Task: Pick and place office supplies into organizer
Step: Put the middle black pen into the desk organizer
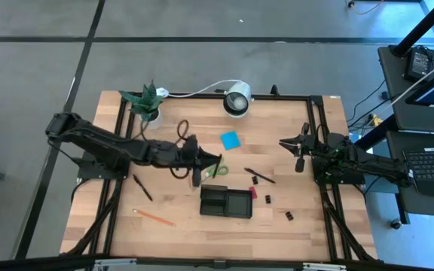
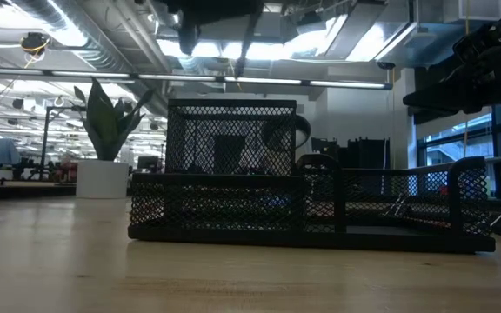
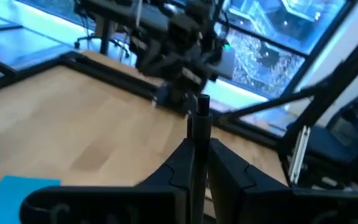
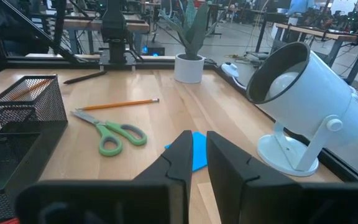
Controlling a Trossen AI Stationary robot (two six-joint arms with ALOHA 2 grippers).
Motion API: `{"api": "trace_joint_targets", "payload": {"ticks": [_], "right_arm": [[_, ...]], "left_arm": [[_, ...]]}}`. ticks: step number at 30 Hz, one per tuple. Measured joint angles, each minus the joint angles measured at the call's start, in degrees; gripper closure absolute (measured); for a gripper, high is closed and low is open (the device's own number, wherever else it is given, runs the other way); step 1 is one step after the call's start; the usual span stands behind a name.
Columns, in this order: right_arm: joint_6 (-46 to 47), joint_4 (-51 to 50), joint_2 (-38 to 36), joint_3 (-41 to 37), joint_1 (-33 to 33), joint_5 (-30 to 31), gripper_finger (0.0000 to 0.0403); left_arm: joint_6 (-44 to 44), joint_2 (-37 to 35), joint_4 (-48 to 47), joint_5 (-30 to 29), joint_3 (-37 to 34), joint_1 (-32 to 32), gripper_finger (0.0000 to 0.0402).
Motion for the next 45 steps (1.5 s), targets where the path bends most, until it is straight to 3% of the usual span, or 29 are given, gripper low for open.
{"api": "trace_joint_targets", "payload": {"ticks": [9, 32, 45], "right_arm": [[0.0, 0.0, 0.0, 0.0, 0.0, 0.0, 0.0352], [0.1, 0.0, 0.0, 0.0, 0.0, 0.0, 0.0352], [0.1, 0.0, 0.0, 0.0, 0.0, 0.0, 0.0352]], "left_arm": [[2.8, 9.4, 14.9, 4.3, 0.0, -1.6, 0.0375], [7.9, 20.0, 14.9, 4.3, 0.0, -4.1, 0.0377], [7.8, 21.5, 15.9, 4.9, -0.8, -4.1, 0.0377]]}}
